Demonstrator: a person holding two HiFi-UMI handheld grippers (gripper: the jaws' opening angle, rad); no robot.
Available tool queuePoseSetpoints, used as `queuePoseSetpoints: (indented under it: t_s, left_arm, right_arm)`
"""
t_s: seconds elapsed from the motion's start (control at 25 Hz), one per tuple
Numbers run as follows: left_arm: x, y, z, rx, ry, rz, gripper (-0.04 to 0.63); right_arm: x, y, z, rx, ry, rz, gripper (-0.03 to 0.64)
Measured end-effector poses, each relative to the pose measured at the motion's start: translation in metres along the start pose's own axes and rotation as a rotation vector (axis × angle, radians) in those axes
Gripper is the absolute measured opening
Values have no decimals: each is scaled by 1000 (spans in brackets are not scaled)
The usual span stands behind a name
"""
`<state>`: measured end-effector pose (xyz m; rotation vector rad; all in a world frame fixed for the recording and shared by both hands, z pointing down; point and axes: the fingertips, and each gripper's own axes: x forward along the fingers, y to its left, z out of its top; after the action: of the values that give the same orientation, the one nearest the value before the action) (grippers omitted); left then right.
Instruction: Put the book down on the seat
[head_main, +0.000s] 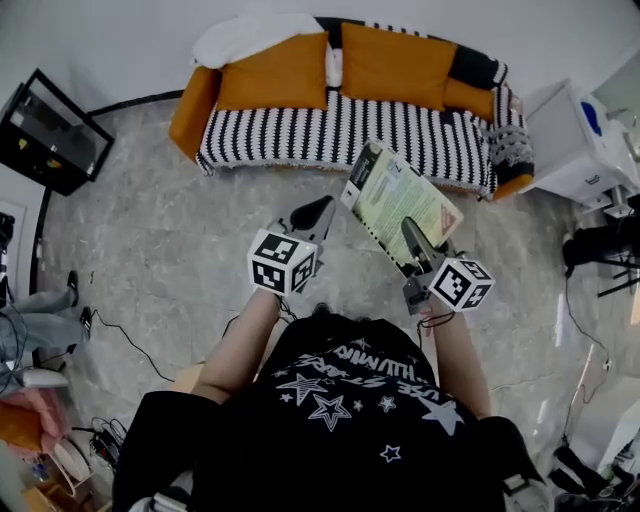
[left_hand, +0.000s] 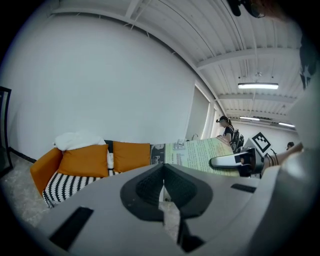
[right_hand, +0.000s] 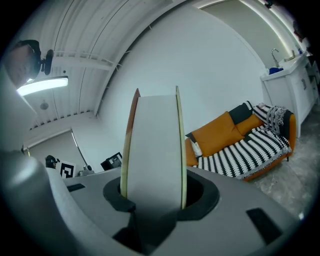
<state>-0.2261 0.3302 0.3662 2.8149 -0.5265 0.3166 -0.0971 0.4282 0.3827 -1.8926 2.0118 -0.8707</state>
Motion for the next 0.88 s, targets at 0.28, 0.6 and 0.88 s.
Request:
queuePoseSetpoints:
  t_s: [0.28, 0.6, 0.88]
  left_arm:
    - [-6, 10, 4, 5, -7, -17, 8]
    - [-8, 21, -16, -22, 30, 17, 8]
    - [28, 29, -6, -19, 38, 73, 8]
  right_arm:
    - [8, 2, -9, -11, 34, -29, 169]
    - [16, -9, -6, 11, 29, -18, 169]
    - [39, -49, 14, 27, 61, 17, 169]
